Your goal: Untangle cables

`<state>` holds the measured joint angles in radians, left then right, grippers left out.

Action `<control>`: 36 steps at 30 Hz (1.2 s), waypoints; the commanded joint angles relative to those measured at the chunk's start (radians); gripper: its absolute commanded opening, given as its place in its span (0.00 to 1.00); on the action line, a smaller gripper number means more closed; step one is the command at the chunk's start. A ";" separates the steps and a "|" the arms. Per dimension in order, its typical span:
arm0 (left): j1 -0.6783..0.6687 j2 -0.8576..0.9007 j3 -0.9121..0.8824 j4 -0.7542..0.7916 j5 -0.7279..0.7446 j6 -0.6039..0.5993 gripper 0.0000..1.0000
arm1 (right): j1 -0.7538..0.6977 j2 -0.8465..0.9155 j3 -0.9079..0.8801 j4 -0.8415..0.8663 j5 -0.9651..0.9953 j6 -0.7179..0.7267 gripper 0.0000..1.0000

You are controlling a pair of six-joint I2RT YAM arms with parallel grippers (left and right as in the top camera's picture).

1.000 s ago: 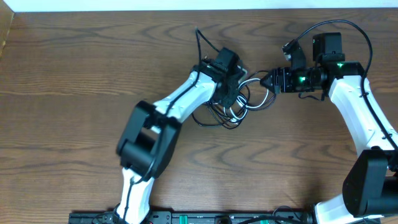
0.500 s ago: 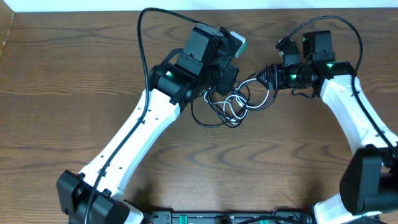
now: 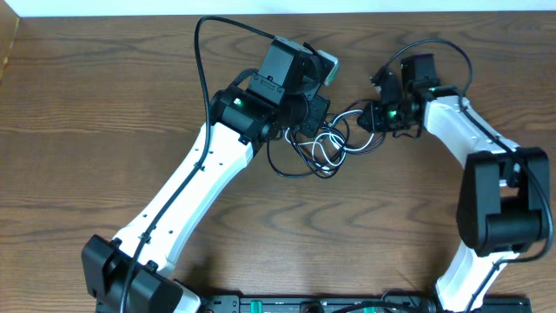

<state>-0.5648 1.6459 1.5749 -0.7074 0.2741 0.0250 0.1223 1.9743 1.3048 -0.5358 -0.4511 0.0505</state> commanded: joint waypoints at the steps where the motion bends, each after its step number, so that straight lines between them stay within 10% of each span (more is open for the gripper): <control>1: 0.005 0.010 0.000 -0.003 -0.014 -0.019 0.07 | 0.018 0.035 0.008 0.006 -0.011 0.014 0.13; 26: 0.005 0.010 0.000 -0.002 -0.051 -0.114 0.07 | -0.058 -0.431 0.036 -0.062 -0.460 0.023 0.01; 36: 0.022 0.035 0.000 -0.011 -0.062 -0.185 0.08 | -0.062 -0.508 0.036 -0.118 -0.344 0.024 0.01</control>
<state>-0.5613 1.6539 1.5749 -0.7105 0.2302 -0.1097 0.0593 1.4693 1.3277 -0.6395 -0.8406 0.0715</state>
